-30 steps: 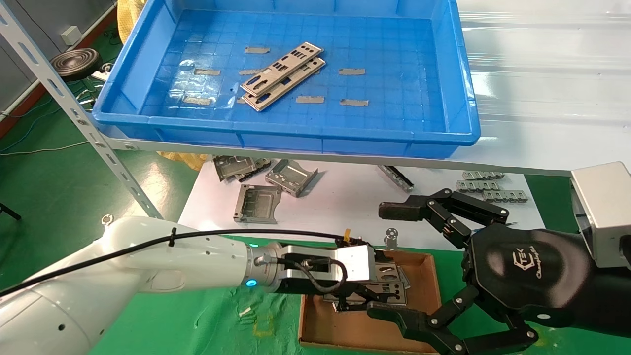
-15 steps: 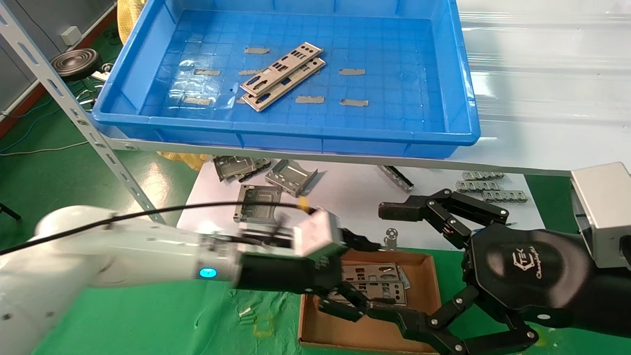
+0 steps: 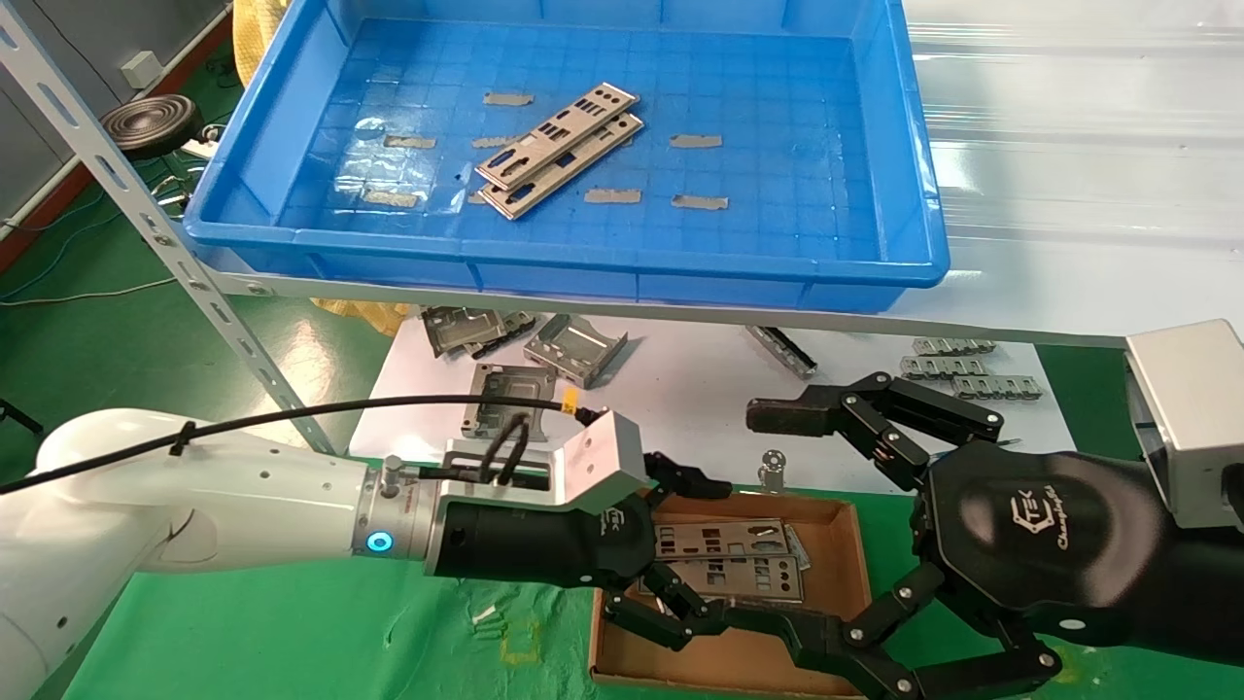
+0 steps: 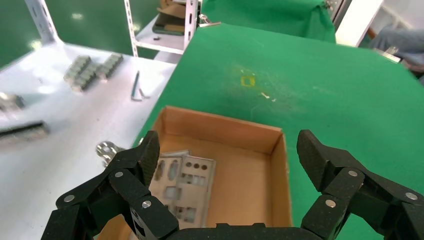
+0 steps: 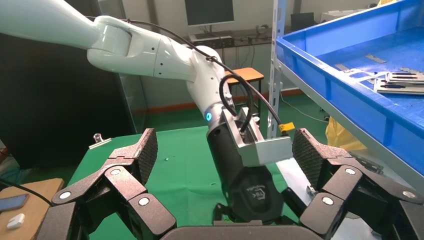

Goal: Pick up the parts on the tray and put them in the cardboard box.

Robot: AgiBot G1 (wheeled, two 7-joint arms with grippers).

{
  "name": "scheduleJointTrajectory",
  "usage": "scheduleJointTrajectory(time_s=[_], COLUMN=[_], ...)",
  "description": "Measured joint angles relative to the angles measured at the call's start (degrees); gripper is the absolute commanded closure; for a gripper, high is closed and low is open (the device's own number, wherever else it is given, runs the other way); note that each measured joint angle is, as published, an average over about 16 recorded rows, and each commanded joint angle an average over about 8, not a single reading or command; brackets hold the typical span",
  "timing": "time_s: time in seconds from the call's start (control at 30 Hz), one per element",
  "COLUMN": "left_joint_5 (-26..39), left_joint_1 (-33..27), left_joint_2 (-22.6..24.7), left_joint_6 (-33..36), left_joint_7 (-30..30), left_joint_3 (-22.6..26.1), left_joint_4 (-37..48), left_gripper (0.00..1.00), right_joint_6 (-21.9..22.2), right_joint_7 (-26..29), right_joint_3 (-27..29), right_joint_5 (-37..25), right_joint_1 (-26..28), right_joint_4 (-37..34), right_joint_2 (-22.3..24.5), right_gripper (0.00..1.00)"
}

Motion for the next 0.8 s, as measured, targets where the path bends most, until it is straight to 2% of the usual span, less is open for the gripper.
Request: scheduleJointTrajectory(time_s=[0.8], left_joint_5=[-2.15], left_joint_1=[8.25], left_joint_2=[-12.74], left_joint_6=[4.41], left_joint_7=[-7.77], left_joint_3=[-15.52], left_joint_4=[-15.3], left_gripper=[0.0], right_joint_6=[0.0], right_joint_7=[0.0], right_joint_3=[0.0], right_joint_5=[0.0], right_joint_1=[0.0], right_joint_4=[0.0], right_joint_2=[0.0], right_gripper=[0.0])
